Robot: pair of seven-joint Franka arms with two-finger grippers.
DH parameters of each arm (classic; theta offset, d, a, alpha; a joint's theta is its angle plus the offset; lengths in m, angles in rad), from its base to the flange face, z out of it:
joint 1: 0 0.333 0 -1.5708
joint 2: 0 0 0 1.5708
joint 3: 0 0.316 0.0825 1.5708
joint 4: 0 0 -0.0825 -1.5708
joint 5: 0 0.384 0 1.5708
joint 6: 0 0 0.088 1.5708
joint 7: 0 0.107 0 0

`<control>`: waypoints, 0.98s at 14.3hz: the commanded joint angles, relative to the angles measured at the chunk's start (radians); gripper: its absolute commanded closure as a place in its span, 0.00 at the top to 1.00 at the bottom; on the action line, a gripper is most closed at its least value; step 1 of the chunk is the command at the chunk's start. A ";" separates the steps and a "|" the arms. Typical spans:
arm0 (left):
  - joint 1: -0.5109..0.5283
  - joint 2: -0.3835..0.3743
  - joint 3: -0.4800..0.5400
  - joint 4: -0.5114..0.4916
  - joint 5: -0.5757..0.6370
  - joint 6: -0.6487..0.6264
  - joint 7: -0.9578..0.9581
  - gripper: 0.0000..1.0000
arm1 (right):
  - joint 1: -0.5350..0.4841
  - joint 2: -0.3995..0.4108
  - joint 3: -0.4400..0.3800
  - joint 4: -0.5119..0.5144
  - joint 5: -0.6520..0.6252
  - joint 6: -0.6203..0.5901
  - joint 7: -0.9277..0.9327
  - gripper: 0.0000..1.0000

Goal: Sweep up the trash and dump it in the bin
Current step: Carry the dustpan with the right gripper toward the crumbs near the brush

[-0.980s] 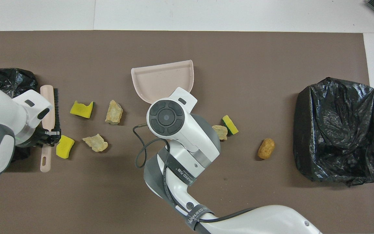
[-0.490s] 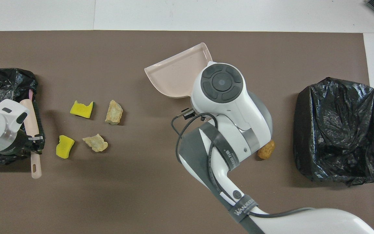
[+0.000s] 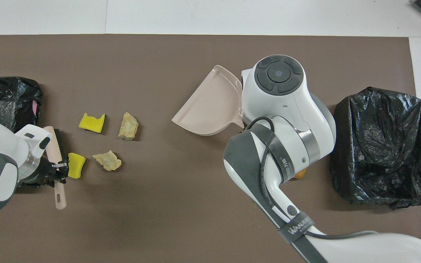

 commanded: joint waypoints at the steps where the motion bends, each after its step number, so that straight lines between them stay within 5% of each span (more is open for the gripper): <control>1: -0.063 -0.059 0.004 -0.060 -0.032 0.021 0.037 0.00 | -0.016 -0.055 0.006 -0.066 -0.002 -0.042 -0.127 0.00; 5: -0.149 -0.056 0.007 -0.047 -0.079 0.019 0.052 0.00 | -0.014 -0.127 0.008 -0.225 -0.021 0.090 -0.236 0.00; 10: -0.054 -0.049 0.015 0.068 -0.081 -0.106 0.041 0.00 | -0.042 -0.155 0.008 -0.315 -0.019 0.214 -0.660 0.00; 14: -0.016 -0.099 0.015 -0.020 -0.081 -0.040 0.080 0.00 | -0.042 -0.146 0.008 -0.361 -0.019 0.236 -0.665 0.00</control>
